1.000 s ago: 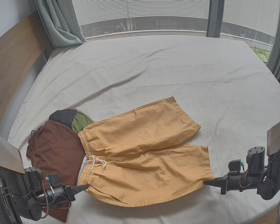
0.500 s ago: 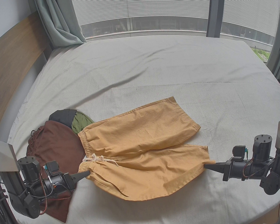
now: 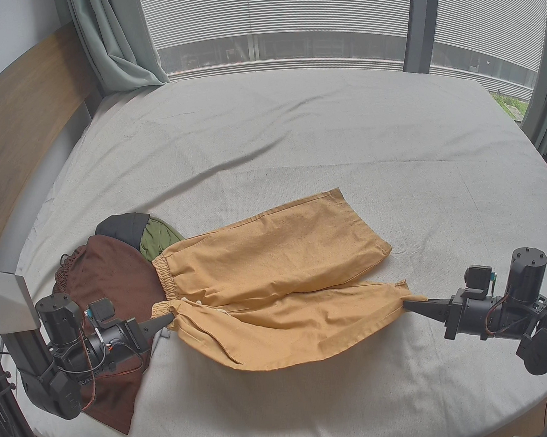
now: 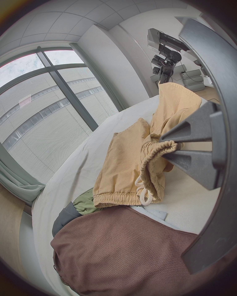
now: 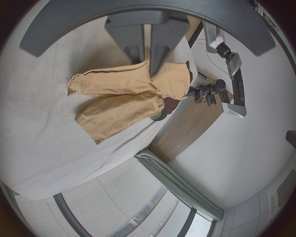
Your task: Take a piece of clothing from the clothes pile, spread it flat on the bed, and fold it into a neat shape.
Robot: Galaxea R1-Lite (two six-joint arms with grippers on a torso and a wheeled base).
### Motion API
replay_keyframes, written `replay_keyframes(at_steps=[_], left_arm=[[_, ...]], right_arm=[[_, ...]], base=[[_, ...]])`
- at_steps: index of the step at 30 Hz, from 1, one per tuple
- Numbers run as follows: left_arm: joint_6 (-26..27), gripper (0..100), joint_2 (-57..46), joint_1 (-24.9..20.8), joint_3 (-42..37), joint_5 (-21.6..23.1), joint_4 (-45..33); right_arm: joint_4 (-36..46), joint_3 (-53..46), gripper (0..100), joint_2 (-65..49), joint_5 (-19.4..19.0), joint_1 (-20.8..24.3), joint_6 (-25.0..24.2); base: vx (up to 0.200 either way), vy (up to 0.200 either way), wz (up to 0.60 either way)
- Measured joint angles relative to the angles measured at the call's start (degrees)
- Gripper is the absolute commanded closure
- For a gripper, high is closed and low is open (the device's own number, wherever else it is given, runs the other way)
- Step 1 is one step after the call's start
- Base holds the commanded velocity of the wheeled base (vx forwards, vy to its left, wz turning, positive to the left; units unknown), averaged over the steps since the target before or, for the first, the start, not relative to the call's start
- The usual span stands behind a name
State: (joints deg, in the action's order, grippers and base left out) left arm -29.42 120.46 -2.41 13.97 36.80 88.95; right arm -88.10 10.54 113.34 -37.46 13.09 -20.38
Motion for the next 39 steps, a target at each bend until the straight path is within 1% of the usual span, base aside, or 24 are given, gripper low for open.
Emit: replay_keyframes(at_steps=[13,29,33,39], left_arm=[[-0.37,100,0.27,0.40,1.32,0.00,0.02],[-0.85,100,-0.20,1.37,1.96,-0.11,0.00],[-0.94,100,-0.83,1.67,2.23,-0.18,0.02],[-2.19,100,-1.77,2.41,3.25,-0.87,0.02]], right_arm=[[0.00,1.06,100,-3.69,-0.04,0.02,-0.22],[-0.02,6.13,100,-5.57,0.57,0.13,-3.32],[0.05,8.39,100,-5.49,1.01,0.35,-5.16],[0.66,10.35,100,-5.46,1.23,0.57,-5.83]], base=[[0.000,0.000,0.00],[0.000,0.000,0.00],[0.000,0.000,0.00],[0.000,0.000,0.00]])
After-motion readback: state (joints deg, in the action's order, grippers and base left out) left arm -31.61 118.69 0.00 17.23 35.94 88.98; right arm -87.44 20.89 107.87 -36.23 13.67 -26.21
